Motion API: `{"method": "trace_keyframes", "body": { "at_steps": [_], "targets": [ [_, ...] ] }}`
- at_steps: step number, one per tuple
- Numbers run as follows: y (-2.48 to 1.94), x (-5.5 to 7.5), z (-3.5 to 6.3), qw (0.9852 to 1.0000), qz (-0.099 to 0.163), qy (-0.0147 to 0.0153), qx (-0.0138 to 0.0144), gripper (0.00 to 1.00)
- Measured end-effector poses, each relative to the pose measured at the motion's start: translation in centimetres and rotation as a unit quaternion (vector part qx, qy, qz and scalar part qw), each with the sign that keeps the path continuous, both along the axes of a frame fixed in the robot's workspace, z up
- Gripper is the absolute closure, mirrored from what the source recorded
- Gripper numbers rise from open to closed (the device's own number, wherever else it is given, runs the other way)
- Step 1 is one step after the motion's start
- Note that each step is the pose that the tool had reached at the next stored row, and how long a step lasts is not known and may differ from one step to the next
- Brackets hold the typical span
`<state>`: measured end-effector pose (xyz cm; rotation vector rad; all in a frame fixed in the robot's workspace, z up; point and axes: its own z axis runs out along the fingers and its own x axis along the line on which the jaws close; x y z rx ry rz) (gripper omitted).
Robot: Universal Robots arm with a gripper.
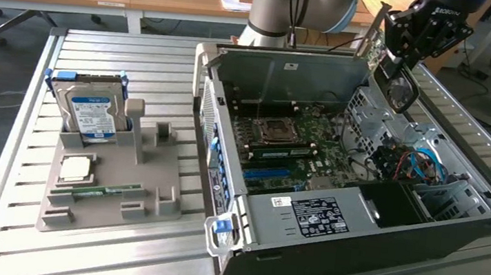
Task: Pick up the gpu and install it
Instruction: 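Insert the gpu into the slot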
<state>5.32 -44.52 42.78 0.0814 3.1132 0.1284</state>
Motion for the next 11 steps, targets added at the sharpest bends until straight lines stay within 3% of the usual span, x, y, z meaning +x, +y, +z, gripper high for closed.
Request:
{"method": "trace_keyframes", "body": {
  "at_steps": [4,11],
  "targets": [
    [0.00,0.00,0.00,1.0000,0.004,0.0000,-0.0001,0.73],
    [0.00,0.00,0.00,0.9992,0.040,0.0000,0.0000,0.73]
  ]
}}
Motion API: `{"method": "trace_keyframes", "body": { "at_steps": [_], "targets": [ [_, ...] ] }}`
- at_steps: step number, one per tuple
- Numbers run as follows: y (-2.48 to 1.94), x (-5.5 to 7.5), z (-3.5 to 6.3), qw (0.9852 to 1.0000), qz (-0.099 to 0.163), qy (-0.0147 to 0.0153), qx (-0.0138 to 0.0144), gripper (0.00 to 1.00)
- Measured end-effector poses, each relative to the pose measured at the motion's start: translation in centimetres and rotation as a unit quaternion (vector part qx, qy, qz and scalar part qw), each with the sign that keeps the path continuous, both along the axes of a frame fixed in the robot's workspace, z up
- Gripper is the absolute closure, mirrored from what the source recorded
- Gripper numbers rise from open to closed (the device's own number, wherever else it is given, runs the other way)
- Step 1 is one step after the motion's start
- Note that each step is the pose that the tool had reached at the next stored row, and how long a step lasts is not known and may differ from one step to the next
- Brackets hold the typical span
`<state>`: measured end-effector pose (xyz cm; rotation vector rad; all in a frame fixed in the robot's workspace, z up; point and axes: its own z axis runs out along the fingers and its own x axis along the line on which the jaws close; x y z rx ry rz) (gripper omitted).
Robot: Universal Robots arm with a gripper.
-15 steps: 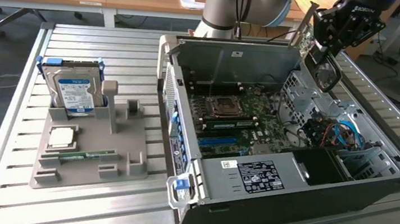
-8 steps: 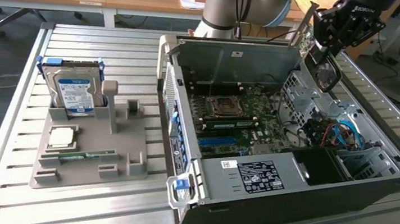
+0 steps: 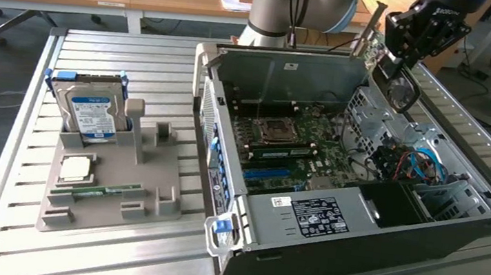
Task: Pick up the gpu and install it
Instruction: 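Insert the gpu into the slot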
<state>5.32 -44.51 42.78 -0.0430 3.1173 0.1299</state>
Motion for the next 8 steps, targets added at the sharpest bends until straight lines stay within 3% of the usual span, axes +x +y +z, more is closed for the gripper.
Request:
{"method": "trace_keyframes", "body": {
  "at_steps": [4,8],
  "targets": [
    [0.00,0.00,-0.01,0.9995,0.030,0.0000,0.0001,0.73],
    [0.00,0.00,-0.02,0.9980,0.063,0.0000,0.0000,0.73]
  ]
}}
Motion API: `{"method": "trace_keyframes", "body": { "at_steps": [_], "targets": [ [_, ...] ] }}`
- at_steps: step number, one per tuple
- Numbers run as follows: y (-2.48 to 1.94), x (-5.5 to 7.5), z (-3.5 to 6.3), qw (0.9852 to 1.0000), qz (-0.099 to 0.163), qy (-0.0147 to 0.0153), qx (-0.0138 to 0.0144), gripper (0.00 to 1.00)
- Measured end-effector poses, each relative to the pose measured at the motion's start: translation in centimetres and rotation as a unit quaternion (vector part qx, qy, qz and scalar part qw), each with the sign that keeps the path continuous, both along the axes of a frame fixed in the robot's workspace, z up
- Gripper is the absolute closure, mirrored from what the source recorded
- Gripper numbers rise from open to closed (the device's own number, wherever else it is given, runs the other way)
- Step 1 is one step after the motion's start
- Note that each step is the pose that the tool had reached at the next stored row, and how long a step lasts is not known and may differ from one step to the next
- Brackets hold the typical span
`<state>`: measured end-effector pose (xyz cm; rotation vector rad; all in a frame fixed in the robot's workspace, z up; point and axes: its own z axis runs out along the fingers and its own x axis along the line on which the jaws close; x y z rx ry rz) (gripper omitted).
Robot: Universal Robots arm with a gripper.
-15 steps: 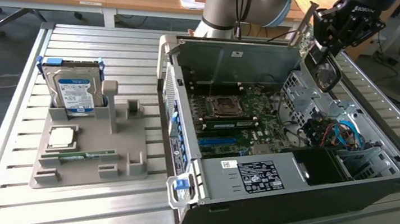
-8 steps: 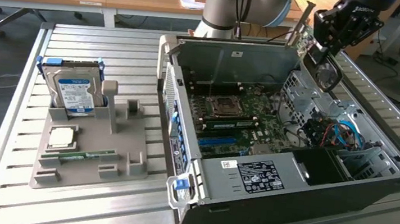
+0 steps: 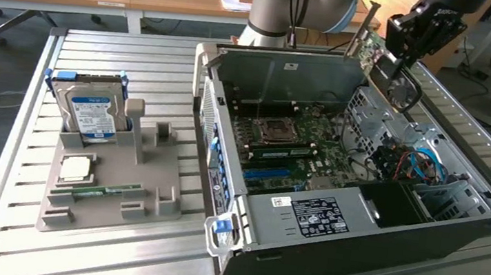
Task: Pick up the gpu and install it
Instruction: 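Insert the gpu into the slot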
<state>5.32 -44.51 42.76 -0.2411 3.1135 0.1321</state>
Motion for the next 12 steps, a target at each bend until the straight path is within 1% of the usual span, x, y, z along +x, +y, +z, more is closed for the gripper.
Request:
{"method": "trace_keyframes", "body": {
  "at_steps": [3,6,9,12],
  "targets": [
    [0.00,0.00,0.00,0.9996,0.027,0.0000,-0.0001,0.73],
    [0.00,0.00,-0.01,0.9985,0.054,0.0000,-0.0001,0.73],
    [0.00,0.00,-0.02,0.9967,0.082,0.0000,-0.0001,0.73],
    [0.00,0.00,-0.03,0.9941,0.109,0.0000,0.0000,0.73]
  ]
}}
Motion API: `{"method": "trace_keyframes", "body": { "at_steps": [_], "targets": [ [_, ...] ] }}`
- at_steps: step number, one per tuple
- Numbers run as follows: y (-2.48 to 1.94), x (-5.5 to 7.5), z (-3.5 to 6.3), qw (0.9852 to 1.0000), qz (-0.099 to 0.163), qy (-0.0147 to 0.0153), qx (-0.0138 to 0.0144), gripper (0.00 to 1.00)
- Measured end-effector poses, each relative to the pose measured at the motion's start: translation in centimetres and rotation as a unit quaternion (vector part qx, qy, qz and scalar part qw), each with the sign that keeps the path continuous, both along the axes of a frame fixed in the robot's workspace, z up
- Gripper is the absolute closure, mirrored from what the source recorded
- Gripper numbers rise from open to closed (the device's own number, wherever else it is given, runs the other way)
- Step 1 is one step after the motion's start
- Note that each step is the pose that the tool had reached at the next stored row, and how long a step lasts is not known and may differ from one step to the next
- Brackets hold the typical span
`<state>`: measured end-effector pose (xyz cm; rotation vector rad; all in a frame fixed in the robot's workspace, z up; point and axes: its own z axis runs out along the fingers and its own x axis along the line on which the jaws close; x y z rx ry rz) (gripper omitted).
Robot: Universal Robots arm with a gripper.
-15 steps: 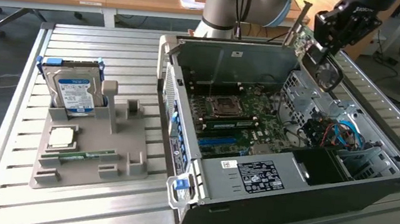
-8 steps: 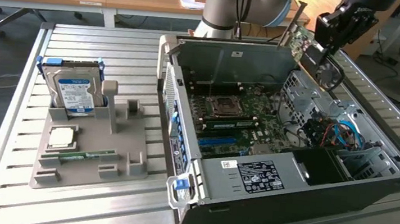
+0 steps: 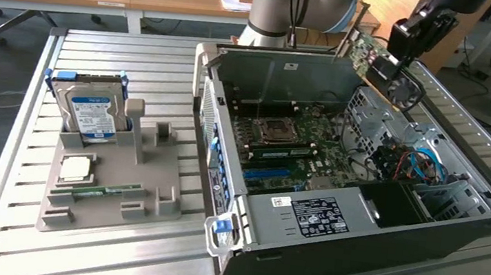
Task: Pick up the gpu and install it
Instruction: 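Insert the gpu into the slot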
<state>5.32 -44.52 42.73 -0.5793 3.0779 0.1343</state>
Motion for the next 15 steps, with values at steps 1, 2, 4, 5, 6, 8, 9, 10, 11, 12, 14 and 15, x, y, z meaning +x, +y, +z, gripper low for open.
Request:
{"method": "trace_keyframes", "body": {
  "at_steps": [1,2,4,5,6,8,9,10,11,12,14,15],
  "targets": [
    [0.00,0.00,0.00,1.0000,0.009,0.0000,0.0000,0.73],
    [0.00,0.00,0.00,0.9998,0.018,0.0000,0.0000,0.73],
    [0.00,0.00,-0.01,0.9993,0.036,0.0000,0.0000,0.73],
    [0.00,0.00,-0.01,0.9990,0.045,0.0000,-0.0001,0.73],
    [0.00,0.00,-0.01,0.9985,0.054,0.0000,-0.0001,0.73],
    [0.00,0.00,-0.02,0.9974,0.072,0.0000,-0.0001,0.73],
    [0.00,0.00,-0.02,0.9966,0.082,0.0000,-0.0001,0.73],
    [0.00,0.00,-0.02,0.9958,0.091,0.0000,-0.0001,0.73],
    [0.00,0.00,-0.02,0.9950,0.100,0.0000,-0.0002,0.73],
    [0.00,0.00,-0.03,0.9941,0.109,0.0000,-0.0002,0.73],
    [0.00,0.00,-0.03,0.9920,0.127,0.0000,-0.0004,0.73],
    [0.00,0.00,-0.03,0.9907,0.136,0.0000,-0.0005,0.73]
  ]
}}
